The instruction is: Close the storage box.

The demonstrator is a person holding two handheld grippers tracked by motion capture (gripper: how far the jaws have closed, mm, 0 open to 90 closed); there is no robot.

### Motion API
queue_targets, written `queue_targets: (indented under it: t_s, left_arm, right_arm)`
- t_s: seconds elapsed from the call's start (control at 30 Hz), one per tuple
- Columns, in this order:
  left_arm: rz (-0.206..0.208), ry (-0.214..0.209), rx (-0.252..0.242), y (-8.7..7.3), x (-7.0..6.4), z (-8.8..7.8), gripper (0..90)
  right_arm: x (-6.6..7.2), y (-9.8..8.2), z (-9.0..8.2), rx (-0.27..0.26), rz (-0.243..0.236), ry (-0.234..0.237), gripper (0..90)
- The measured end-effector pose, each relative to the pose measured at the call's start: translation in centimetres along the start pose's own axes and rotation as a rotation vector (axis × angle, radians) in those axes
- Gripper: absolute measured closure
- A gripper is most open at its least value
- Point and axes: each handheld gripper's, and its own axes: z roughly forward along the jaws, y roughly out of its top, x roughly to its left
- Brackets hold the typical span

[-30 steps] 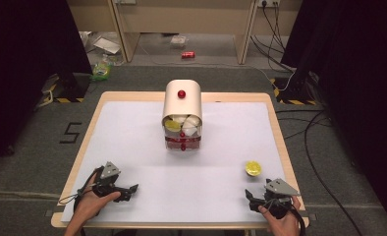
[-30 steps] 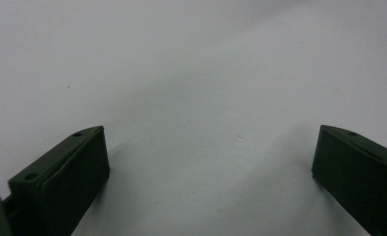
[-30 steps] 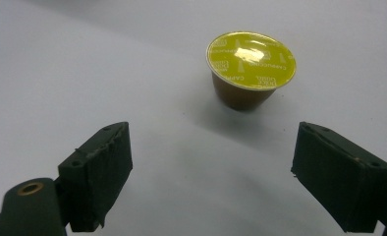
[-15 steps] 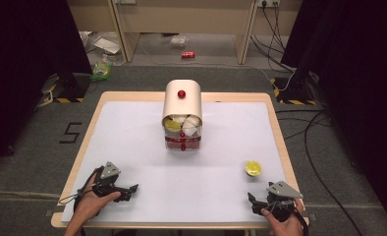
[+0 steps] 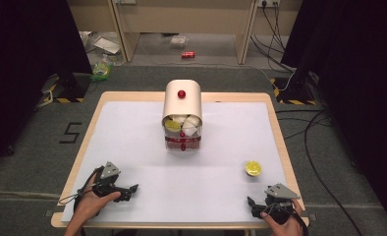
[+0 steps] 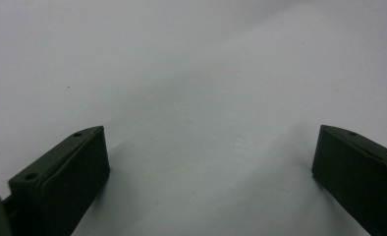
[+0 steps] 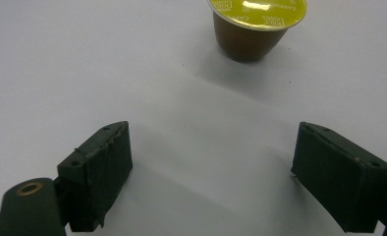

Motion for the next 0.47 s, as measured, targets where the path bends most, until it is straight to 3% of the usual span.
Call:
queue_targets:
  t_s: [0.17,0.47]
  left_arm:
    - [0.0,0.0,0.0,0.0,0.0,0.0,0.0]
    - [0.0,0.0,0.0,0.0,0.0,0.0,0.0]
  right_arm:
    - [-0.17,-0.35,0.07,-0.012,0.039,0.009,15.0]
    - [-0.18,-0.52,0.07,-0.024,0.041,0.011,14.9]
